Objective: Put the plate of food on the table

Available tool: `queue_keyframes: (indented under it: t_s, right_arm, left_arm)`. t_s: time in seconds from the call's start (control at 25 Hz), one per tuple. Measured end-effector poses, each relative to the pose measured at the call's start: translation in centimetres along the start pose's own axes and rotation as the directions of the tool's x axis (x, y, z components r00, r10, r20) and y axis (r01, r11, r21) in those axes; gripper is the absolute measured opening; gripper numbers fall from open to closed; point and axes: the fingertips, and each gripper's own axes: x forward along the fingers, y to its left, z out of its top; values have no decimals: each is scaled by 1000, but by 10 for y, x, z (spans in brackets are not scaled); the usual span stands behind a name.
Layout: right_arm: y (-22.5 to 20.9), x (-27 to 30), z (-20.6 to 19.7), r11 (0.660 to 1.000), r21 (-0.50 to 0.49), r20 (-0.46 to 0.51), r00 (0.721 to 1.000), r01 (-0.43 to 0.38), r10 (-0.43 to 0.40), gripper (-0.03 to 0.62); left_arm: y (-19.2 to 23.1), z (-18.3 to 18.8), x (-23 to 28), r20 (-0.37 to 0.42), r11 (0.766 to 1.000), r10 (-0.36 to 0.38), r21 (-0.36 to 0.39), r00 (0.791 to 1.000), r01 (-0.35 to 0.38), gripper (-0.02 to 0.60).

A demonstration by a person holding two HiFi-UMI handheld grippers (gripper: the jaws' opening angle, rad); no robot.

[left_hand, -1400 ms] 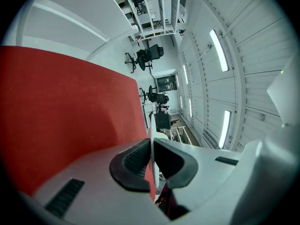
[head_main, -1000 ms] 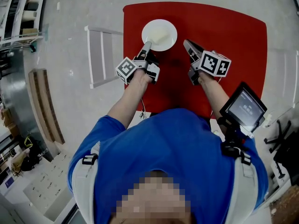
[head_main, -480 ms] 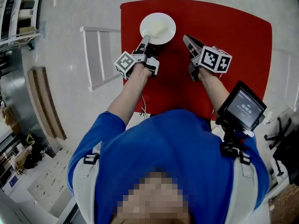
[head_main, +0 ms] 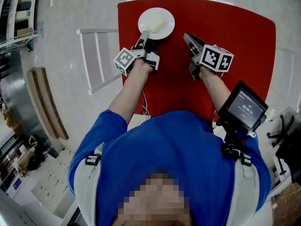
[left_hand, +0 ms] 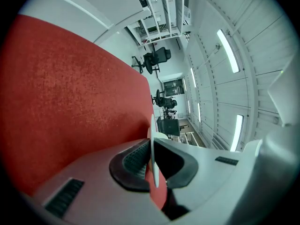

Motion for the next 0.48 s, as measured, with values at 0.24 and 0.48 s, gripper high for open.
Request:
queue_keyframes:
  t_s: [0.24, 0.48]
  right_arm:
    - [1, 0, 1, 1000, 8, 3, 1000, -6, 5, 2]
    - [0, 0, -1, 1000, 16, 7, 1000, -7, 7, 2]
  left_arm:
    - [2, 1, -1, 6, 1000, 25, 5, 1000, -25, 17]
    - [6, 2, -1, 6, 998, 63, 26, 998, -63, 17]
